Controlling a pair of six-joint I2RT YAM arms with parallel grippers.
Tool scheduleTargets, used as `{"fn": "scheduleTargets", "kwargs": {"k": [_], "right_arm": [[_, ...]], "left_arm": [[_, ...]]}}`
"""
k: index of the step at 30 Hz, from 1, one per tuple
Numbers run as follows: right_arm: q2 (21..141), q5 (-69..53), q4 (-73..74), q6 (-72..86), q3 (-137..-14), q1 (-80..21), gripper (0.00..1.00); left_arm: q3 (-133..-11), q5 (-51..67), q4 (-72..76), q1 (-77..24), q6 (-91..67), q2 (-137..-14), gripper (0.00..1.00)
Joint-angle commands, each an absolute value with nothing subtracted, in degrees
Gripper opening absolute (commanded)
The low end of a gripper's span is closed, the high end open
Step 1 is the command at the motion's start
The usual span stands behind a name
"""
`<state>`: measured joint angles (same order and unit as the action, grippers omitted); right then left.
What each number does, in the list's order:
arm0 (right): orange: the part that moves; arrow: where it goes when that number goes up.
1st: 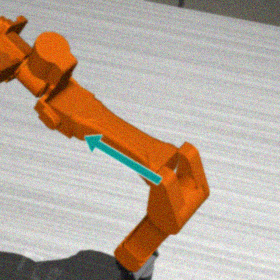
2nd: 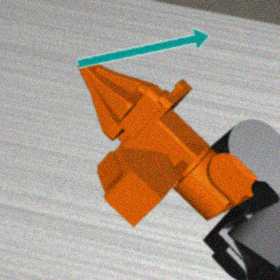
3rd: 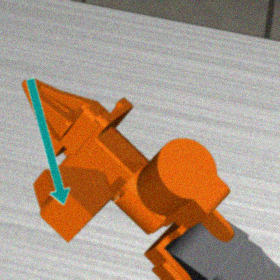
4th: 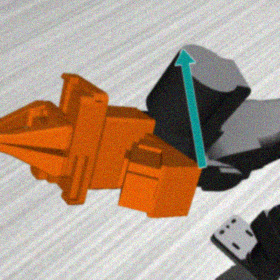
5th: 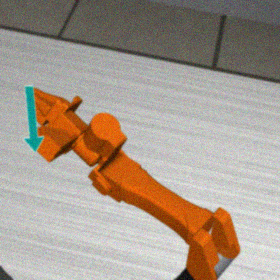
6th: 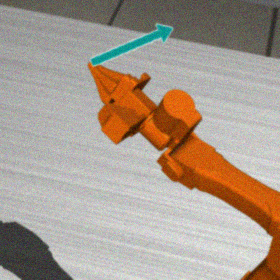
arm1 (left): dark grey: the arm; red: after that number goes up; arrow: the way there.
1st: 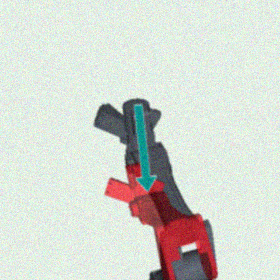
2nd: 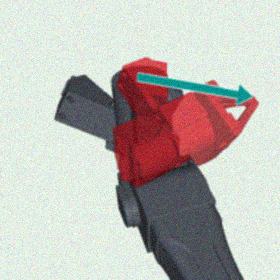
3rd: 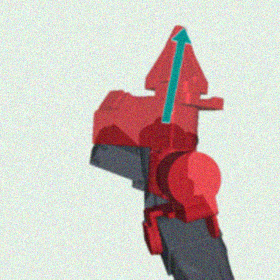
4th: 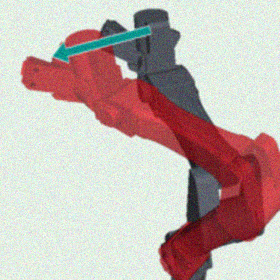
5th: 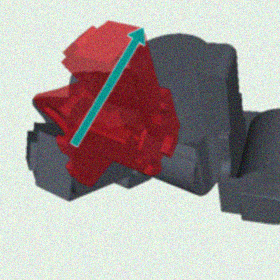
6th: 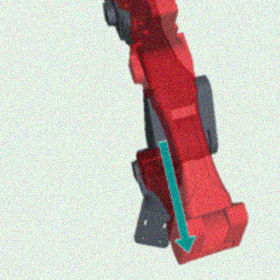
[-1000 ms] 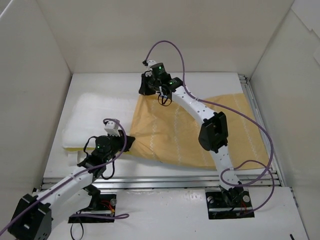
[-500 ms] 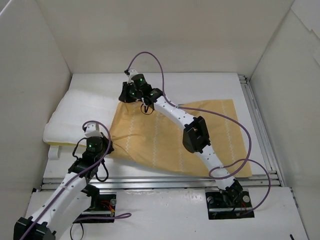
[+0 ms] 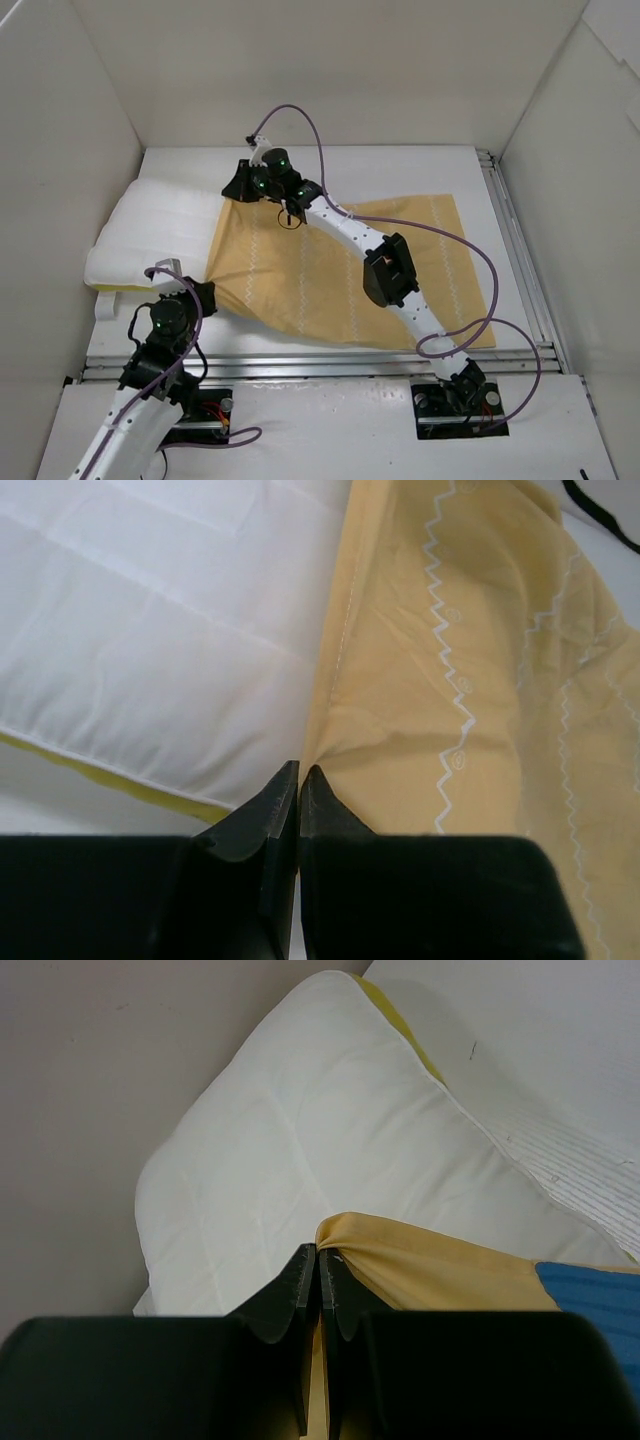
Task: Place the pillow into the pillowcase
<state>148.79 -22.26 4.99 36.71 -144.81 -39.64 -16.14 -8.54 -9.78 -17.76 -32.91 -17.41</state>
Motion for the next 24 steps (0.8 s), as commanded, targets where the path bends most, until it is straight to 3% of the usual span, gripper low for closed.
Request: {"fn": "scheduleTargets", "kwargs": {"k": [1, 4, 11, 24], "right_arm": [[147.13, -23.91, -4.48, 37.44, -145.11, -40.25, 0.0], [146.87, -24.43, -5.01, 37.0, -144.84, -40.69, 0.0], [147.39, -20.31, -5.71, 34.98, -145.72, -41.22, 0.0], [151.0, -21.0, -11.25, 40.43, -147.31, -41.13, 0.0]], "left_arm": [[-19.41, -13.08, -10.71, -17.23, -31.72, -20.9, 0.0], [-22.57, -20.8, -13.96, -17.23, -35.05, -27.84, 0.0], [-27.95, -26.19, -16.08, -15.65, -37.53, -41.47, 0.0], [-28.65, -23.91, -11.69, -6.69, -32.35, -39.2, 0.02]]}}
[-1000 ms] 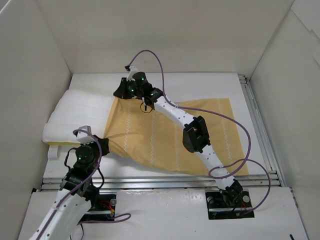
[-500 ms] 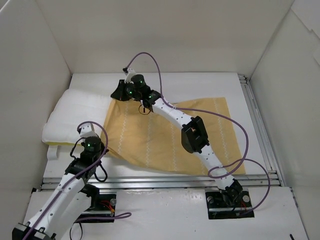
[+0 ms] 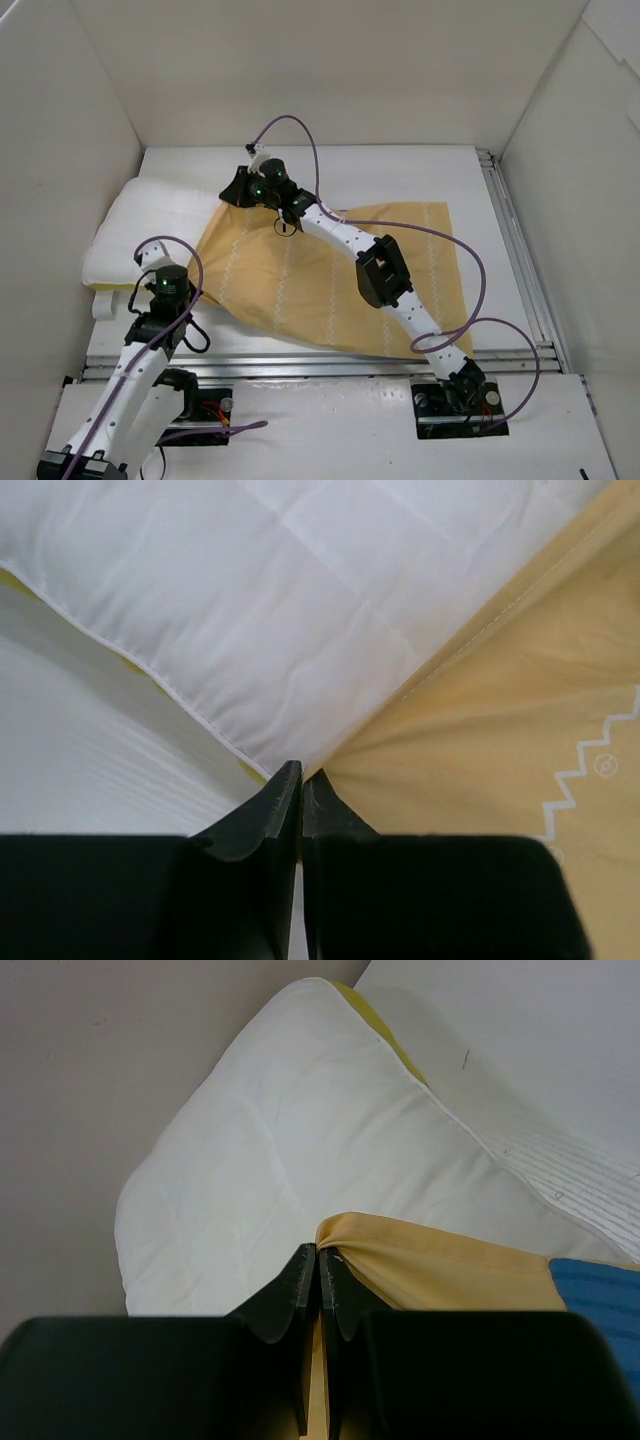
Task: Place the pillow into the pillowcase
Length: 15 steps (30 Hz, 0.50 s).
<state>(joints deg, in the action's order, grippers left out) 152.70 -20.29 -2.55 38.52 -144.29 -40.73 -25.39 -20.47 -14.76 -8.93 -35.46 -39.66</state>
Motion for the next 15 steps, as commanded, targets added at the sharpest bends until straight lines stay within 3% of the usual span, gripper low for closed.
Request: {"fn": "scheduleTargets", "kwargs": {"k": [1, 15], "right_arm": [[151.26, -21.35, -11.6, 40.52, -147.13, -41.31, 0.0], [151.09, -19.69, -15.2, 40.96, -147.57, -41.48, 0.0]], "left_arm": [[-28.65, -23.91, -11.69, -6.16, -32.52, -39.37, 0.02], [-29.88, -27.23, -14.85, -0.18, -37.09, -42.19, 0.01]]}}
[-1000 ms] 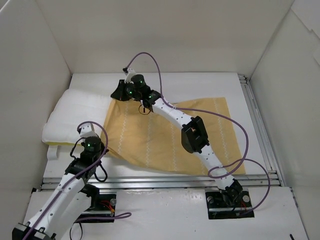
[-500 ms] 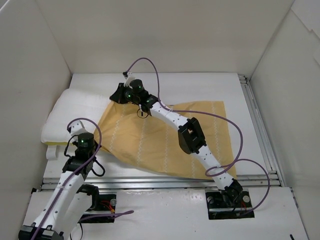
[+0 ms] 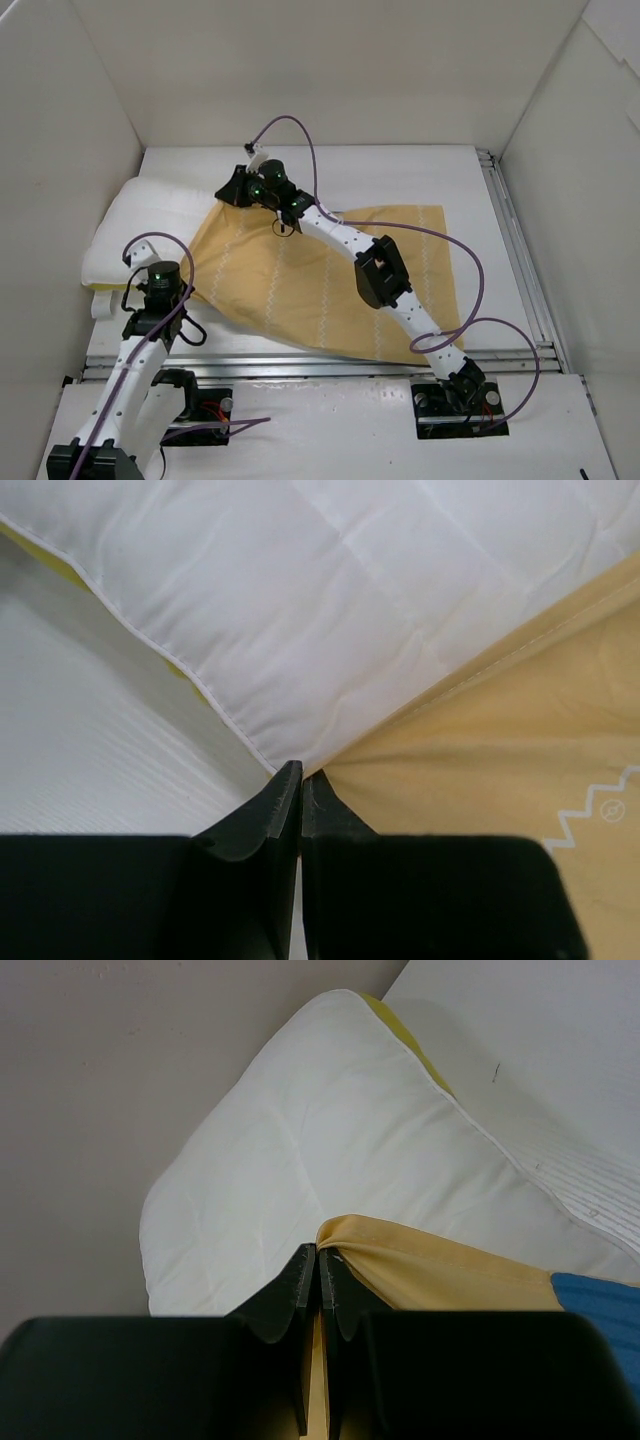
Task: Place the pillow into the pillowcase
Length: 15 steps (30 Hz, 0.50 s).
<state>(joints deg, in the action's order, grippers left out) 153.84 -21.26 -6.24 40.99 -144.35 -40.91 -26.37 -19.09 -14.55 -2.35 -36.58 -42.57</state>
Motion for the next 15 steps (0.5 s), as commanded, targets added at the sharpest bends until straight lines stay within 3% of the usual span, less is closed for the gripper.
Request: {"fn": "scheduleTargets", "kwargs": {"k": [1, 8, 11, 12, 14, 15], "right_arm": [[151.0, -19.95, -15.9, 40.96, -147.39, -41.31, 0.0], [151.0, -20.57, -16.87, 40.78, -147.13, -41.22, 0.0], [150.91, -19.6, -16.97, 39.99, -147.21, -41.22, 0.04], [150.73, -19.43, -15.31, 38.95, -147.39, -41.22, 0.14], [150.38, -19.6, -13.55, 37.36, -147.39, -41.05, 0.26], [149.34, -19.51, -11.53, 35.87, -147.04, -40.96, 0.45]], "left_arm": [[-30.67, -28.29, -15.29, -0.18, -37.26, -42.19, 0.0], [-31.29, -31.82, -18.02, 3.33, -38.06, -40.61, 0.01], [-29.89, -30.25, -17.32, 3.87, -37.8, -39.64, 0.09], [-29.53, -29.1, -16.27, 4.39, -37.01, -39.46, 0.19], [-28.48, -24.9, -13.72, 4.39, -35.51, -39.46, 0.3], [-28.04, -23.57, -12.75, 4.39, -33.94, -39.46, 0.45]]}}
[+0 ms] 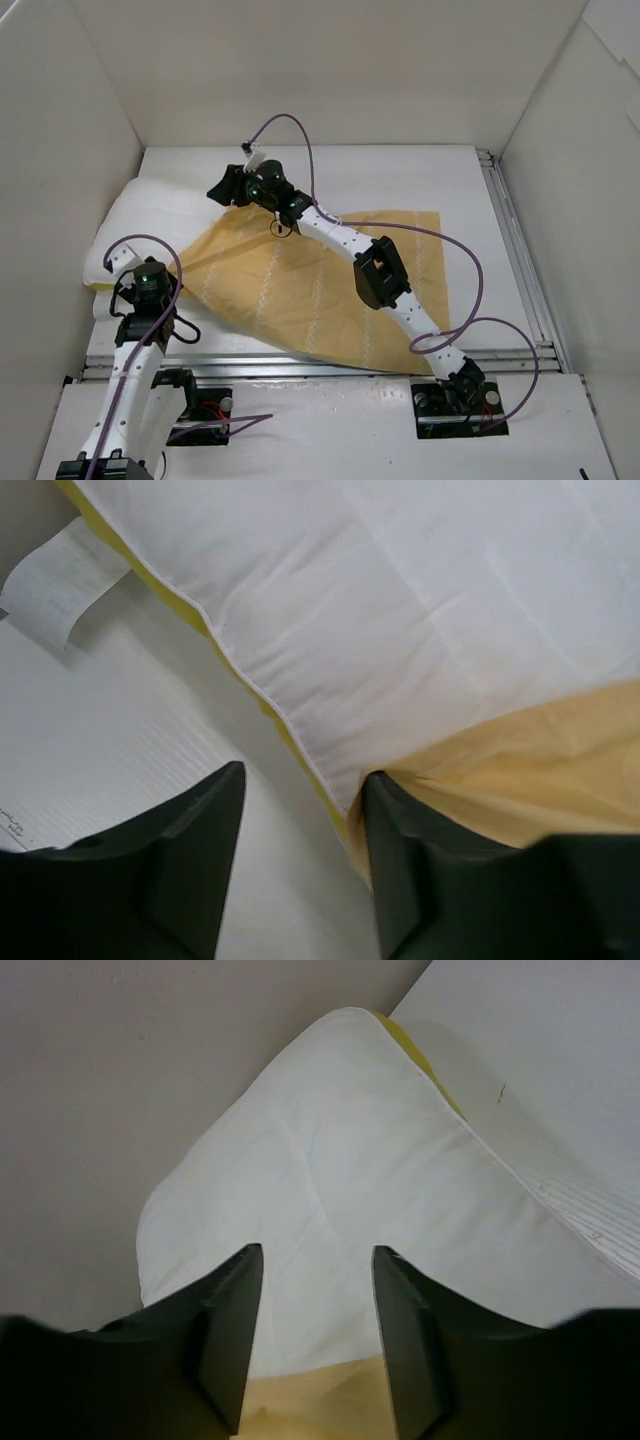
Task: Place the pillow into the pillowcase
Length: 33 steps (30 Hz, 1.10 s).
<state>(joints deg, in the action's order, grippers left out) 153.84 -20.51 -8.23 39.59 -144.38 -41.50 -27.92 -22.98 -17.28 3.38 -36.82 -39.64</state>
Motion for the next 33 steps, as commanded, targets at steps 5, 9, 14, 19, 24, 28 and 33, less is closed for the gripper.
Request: {"fn": "scheduleTargets", "kwargs": {"k": [5, 9, 14, 19, 24, 28, 33], "right_arm": [[141.79, -20.39, -8.01, 32.79, -140.02, -38.24, 0.75], [135.01, -20.92, -3.35, 29.36, -132.74, -35.78, 0.84], [128.42, -21.01, -0.27, 25.59, -128.24, -33.05, 0.9], [123.85, -20.74, 4.13, 25.22, -121.92, -30.33, 0.92], [118.4, -19.16, 4.13, 24.52, -108.49, -26.73, 0.93], [110.61, -16.01, 4.83, 22.07, -96.3, -24.53, 0.93], [102.32, -11.87, 5.01, 21.53, -87.56, -24.0, 0.95]], "left_arm": [[-29.53, -21.45, -14.93, 4.92, -36.73, -40.78, 0.76], [-28.84, -17.24, -20.04, 5.45, -42.09, -39.47, 0.82], [-23.39, -0.71, -16.27, 5.45, -43.85, -30.42, 0.86], [-22.14, -3.93, -15.38, 5.98, -46.23, -29.34, 0.89], [-29.95, -7.91, -15.3, 5.98, -42.55, -33.74, 0.91], [-40.56, -10.19, -14.86, 6.5, -35.89, -41.89, 0.91], [-49.28, -8.26, -11.78, 7.03, -28.49, -48.76, 0.9]]}}
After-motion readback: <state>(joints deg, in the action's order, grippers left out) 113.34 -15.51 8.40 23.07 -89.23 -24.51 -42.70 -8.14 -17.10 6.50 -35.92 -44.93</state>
